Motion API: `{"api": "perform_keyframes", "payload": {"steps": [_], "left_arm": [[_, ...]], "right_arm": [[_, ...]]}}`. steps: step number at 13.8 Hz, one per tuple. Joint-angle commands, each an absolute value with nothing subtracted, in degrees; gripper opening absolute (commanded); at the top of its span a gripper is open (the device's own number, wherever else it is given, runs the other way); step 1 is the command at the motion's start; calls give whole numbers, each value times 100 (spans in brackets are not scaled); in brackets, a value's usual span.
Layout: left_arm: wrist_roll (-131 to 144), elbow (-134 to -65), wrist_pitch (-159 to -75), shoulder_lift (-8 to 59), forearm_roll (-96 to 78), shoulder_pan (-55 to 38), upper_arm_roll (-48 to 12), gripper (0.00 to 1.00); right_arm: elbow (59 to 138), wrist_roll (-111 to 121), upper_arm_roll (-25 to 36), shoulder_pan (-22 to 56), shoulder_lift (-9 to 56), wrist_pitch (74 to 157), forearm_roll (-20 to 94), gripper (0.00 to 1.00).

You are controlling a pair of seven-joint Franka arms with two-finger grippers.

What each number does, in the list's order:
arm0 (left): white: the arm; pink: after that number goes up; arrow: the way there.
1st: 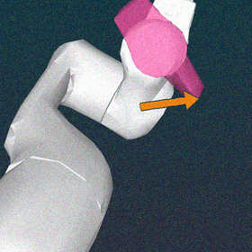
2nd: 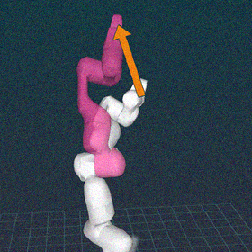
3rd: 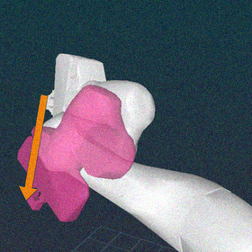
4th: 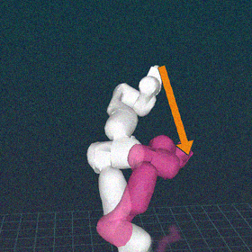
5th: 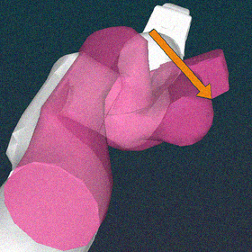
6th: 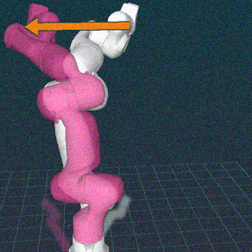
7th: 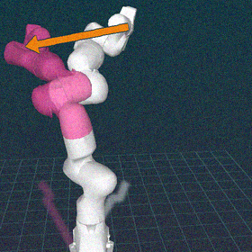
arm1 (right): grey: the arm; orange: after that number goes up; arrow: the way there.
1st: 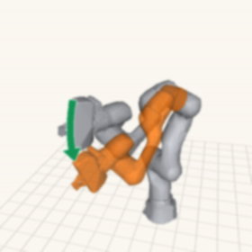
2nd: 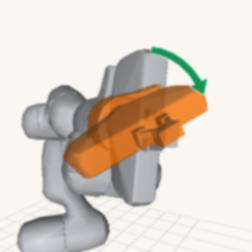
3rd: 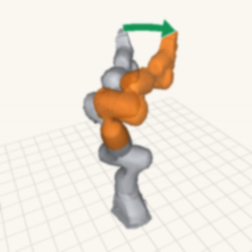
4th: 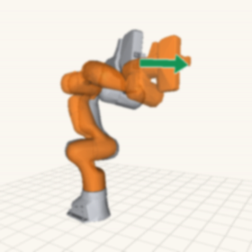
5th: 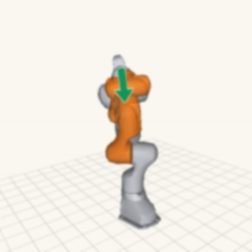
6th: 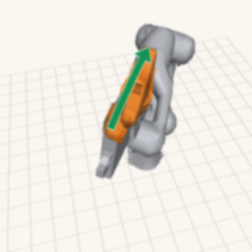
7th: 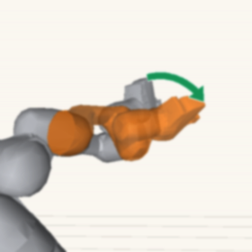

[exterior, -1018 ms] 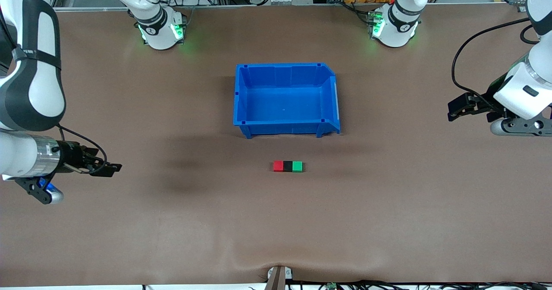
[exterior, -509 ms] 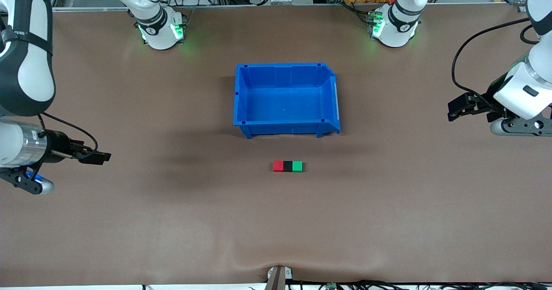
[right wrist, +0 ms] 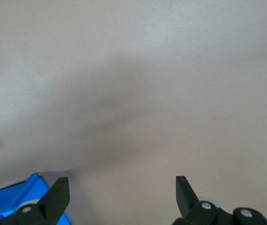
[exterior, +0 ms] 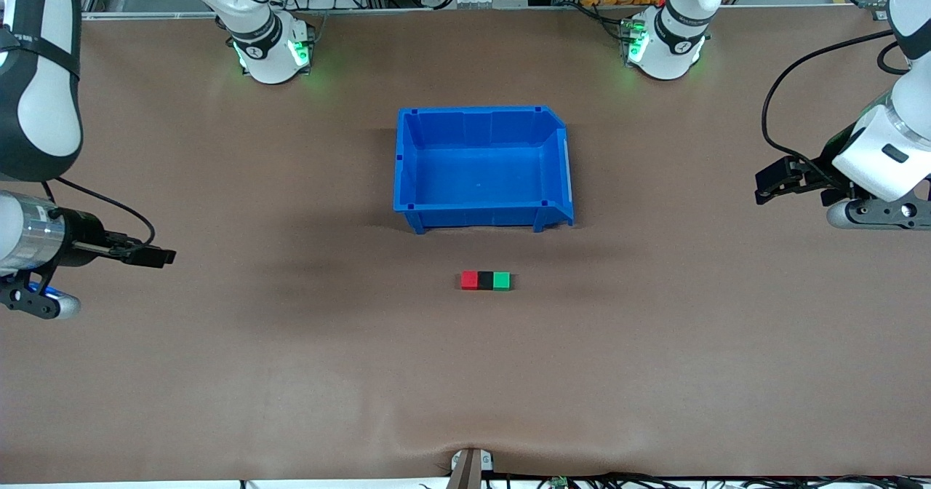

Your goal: Attach green and red cubes to black cube

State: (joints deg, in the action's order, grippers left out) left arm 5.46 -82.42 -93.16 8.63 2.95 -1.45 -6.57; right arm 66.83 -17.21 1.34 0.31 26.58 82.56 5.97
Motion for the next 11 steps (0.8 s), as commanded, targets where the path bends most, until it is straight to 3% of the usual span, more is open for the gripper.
{"api": "perform_keyframes", "payload": {"steps": [1,11], "left_arm": [[466,-8218,-9316,817,378,-132,-659,100],[466,-8218,-9316,817,378,-132,-659,100]], "right_arm": [[6891,-1398,35,-176,2391,8209,484,100],[6934,-923,35,-272,2004,7823,378,100]]}}
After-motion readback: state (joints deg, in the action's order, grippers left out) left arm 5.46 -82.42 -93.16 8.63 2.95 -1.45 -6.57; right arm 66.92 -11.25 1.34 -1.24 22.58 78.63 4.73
